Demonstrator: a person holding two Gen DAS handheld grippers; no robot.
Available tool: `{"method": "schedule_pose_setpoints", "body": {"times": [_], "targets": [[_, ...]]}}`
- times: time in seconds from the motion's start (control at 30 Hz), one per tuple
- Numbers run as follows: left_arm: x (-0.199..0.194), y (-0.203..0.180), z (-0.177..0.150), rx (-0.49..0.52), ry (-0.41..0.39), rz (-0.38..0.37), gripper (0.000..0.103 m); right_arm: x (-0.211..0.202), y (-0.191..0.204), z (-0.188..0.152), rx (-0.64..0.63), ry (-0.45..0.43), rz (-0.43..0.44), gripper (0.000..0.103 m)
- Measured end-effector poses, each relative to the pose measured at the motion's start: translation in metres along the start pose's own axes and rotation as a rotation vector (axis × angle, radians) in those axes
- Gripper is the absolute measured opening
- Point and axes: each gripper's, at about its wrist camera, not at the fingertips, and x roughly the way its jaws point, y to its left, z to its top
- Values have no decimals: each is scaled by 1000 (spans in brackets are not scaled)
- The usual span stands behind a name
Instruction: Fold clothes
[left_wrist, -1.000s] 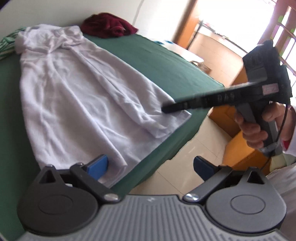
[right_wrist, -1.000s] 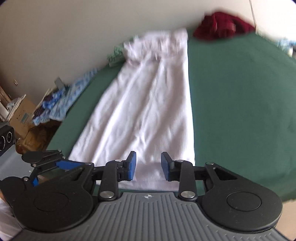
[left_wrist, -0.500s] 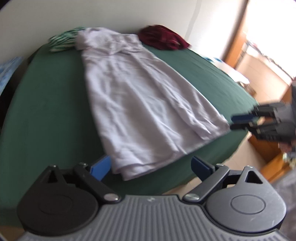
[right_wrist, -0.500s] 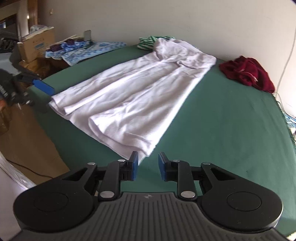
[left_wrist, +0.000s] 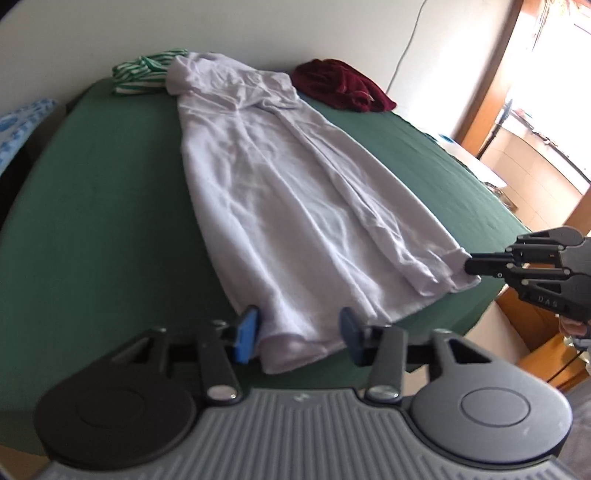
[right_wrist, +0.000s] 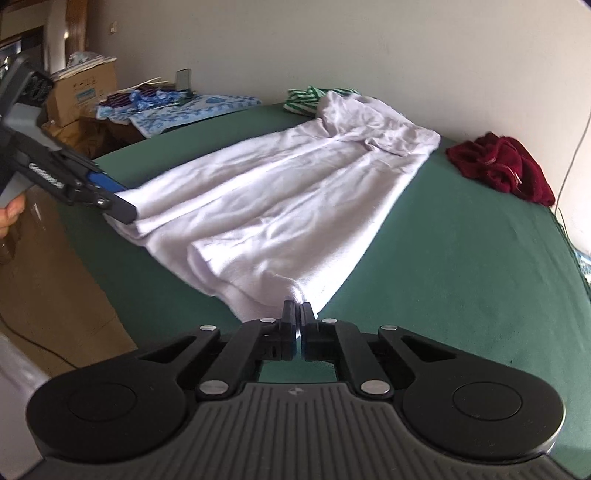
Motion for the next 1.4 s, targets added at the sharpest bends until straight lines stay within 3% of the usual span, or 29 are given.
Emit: {"method": "schedule_pose_setpoints", "body": {"times": [0.1, 0.27, 0.33, 0.4, 0.43, 0.63, 0.77, 0.83, 0.9, 1.0, 1.07, 1.23, 1.3, 1.37, 1.4], "targets": [[-6, -2, -5, 7, 19, -40, 36, -2, 3, -1, -11, 26, -5, 1], [-13, -11, -8, 71, 64, -40, 35, -7, 0, 4, 22, 58, 34, 3], [-26, -14, -9, 116, 62, -47, 46, -15, -5, 8, 54, 60, 68, 7], [-36, -13, -7, 147, 33, -30, 65, -19, -11, 12, 96, 46, 68, 14], [-38, -10, -4, 143, 14, -24, 66, -18, -14, 14, 128, 38, 57, 16], [-10, 3, 17, 49, -64, -57, 62, 17, -14, 19, 255, 44, 3, 15], [4, -1, 2, 111, -5, -63, 56, 23, -1, 14, 189, 85, -1, 15], [1, -3, -4, 126, 5, -67, 59, 19, 7, 12, 117, 106, -1, 17], [-2, -3, -2, 102, 14, -88, 64, 17, 7, 17, 123, 120, 12, 20], [-3, 0, 3, 65, 1, -95, 66, 16, -6, 24, 285, 68, 29, 19], [2, 2, 6, 41, -7, -72, 70, 25, -8, 24, 337, 85, 1, 23], [1, 8, 4, 26, 17, -64, 71, 25, -9, 22, 358, 125, 44, 23], [-9, 14, 4, -33, 6, -67, 85, 20, -22, 20, 444, 128, 51, 26], [-17, 29, 3, -147, -16, -90, 97, 16, -38, 15, 567, 126, 56, 37], [-19, 36, 2, -204, -24, -107, 98, 15, -46, 10, 640, 125, 66, 37]]}}
